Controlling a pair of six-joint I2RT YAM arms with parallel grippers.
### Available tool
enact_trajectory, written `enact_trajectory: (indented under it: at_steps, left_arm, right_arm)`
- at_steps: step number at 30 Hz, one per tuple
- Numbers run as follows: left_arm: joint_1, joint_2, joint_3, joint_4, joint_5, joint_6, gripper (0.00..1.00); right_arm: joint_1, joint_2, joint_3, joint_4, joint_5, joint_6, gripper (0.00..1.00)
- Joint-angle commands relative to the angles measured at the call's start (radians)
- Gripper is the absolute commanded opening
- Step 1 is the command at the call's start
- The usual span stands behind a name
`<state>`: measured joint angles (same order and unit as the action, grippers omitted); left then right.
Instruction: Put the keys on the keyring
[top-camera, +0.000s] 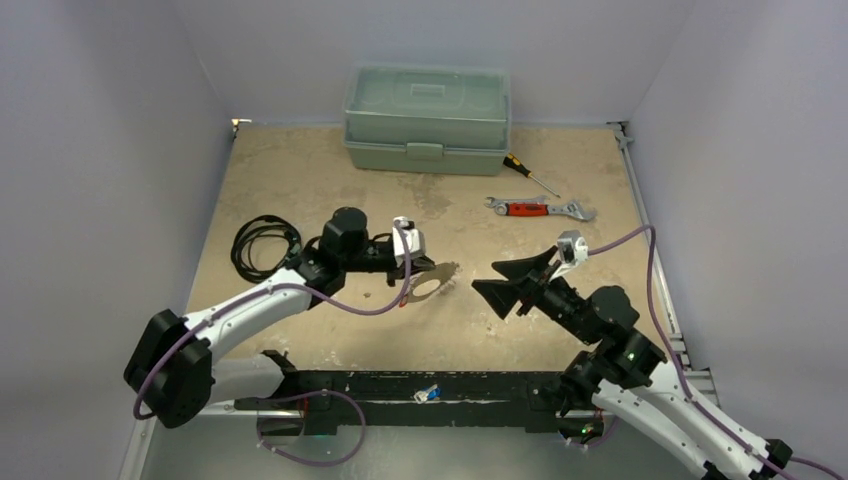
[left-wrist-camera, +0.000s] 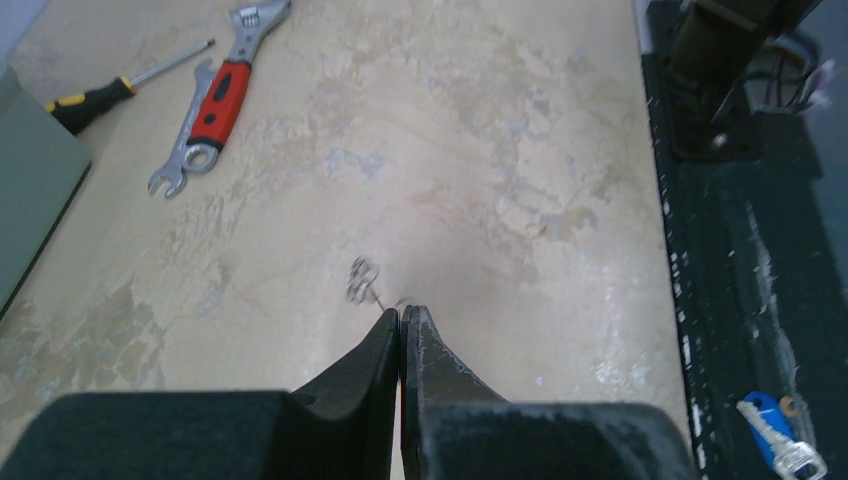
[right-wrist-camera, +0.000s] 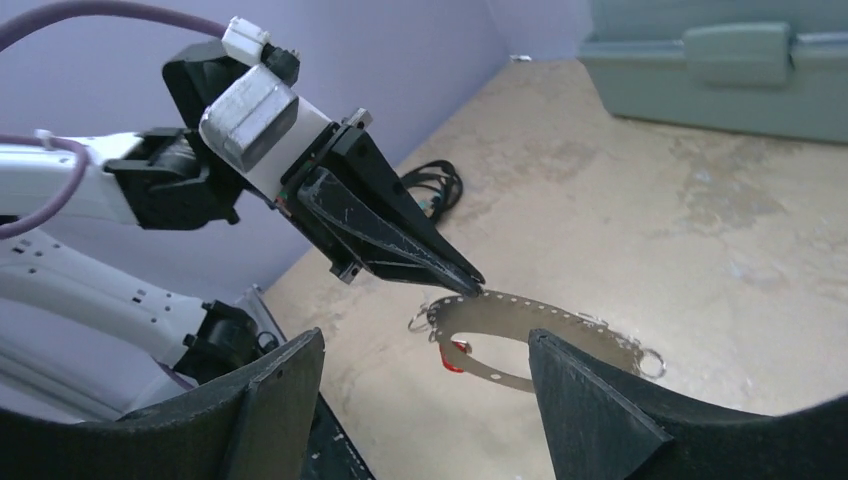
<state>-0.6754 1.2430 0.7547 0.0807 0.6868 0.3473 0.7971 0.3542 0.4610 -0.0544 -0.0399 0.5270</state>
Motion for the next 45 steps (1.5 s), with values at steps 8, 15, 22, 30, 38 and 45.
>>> enact_trajectory:
  at_steps: [8, 15, 22, 30, 38, 45]
  left_arm:
    - [-0.002, -0.246, -0.281, 0.923, 0.077, -0.734, 0.0]
    - [-0.006, -0.128, -0.511, 1.646, -0.007, -0.89, 0.0]
    - [-0.075, -0.073, -0.496, 1.699, 0.03, -0.775, 0.0]
    - [-0.079, -0.136, -0.465, 1.698, 0.016, -0.857, 0.0]
    - [-0.124, -0.178, -0.47, 1.697, -0.047, -0.889, 0.0]
    - [-0.141, -0.171, -0.465, 1.697, -0.061, -0.885, 0.0]
  right_arm:
    - [-0.002, -0.073, -0.145, 0.428, -0.186, -0.071, 0.77]
    - [-0.002, -0.02, -0.178, 0.614, -0.208, -0.044, 0.78]
    - [-0.002, 0.119, -0.153, 0.683, -0.251, -0.081, 0.75]
    - [-0.002, 0.212, -0.111, 0.704, -0.368, -0.262, 0.65]
    - [-0.002, 0.249, -0.116, 0.795, -0.501, -0.254, 0.54]
    - [-0.002, 0.317, -0.102, 0.867, -0.601, -0.21, 0.49]
